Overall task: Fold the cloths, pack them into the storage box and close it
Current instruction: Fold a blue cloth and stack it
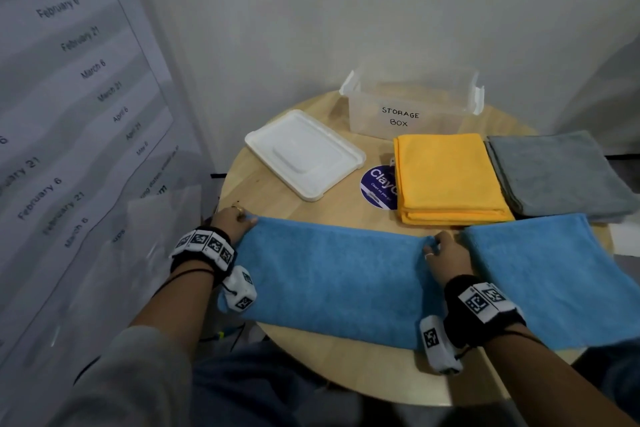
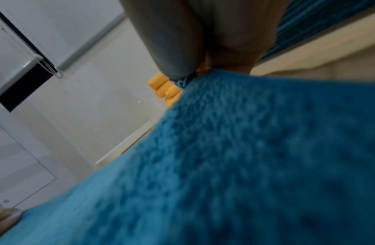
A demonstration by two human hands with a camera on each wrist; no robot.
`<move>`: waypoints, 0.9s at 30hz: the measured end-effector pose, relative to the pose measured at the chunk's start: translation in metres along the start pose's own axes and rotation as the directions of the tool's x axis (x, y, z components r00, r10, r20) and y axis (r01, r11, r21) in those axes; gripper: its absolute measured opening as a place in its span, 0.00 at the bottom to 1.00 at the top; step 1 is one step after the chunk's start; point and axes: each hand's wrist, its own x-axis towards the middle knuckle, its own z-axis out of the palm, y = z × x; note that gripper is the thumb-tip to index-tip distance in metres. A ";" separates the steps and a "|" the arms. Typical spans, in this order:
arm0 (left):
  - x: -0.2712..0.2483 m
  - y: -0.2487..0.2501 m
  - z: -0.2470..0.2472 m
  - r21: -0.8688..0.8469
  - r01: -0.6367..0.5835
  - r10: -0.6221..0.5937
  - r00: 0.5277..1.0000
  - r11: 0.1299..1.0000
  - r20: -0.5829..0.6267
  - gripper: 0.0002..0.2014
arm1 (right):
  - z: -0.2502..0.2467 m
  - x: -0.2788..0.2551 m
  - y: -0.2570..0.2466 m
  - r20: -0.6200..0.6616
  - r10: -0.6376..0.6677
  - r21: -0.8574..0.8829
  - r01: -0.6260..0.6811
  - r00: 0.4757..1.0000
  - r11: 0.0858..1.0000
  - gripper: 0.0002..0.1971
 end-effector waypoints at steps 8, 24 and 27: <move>0.013 0.011 0.007 -0.047 0.015 -0.016 1.000 0.999 -0.015 0.09 | -0.005 0.004 0.000 -0.073 -0.031 -0.081 0.025 0.997 0.996 0.20; 0.007 0.004 -0.002 -0.560 -0.006 0.005 1.000 0.828 -0.003 0.13 | -0.021 -0.008 -0.029 0.128 0.023 0.632 -0.100 0.991 0.769 0.22; 0.006 0.001 -0.008 -0.582 -0.052 0.008 0.997 0.811 -0.077 0.09 | -0.024 -0.004 -0.029 0.092 0.012 0.725 -0.075 0.996 0.684 0.10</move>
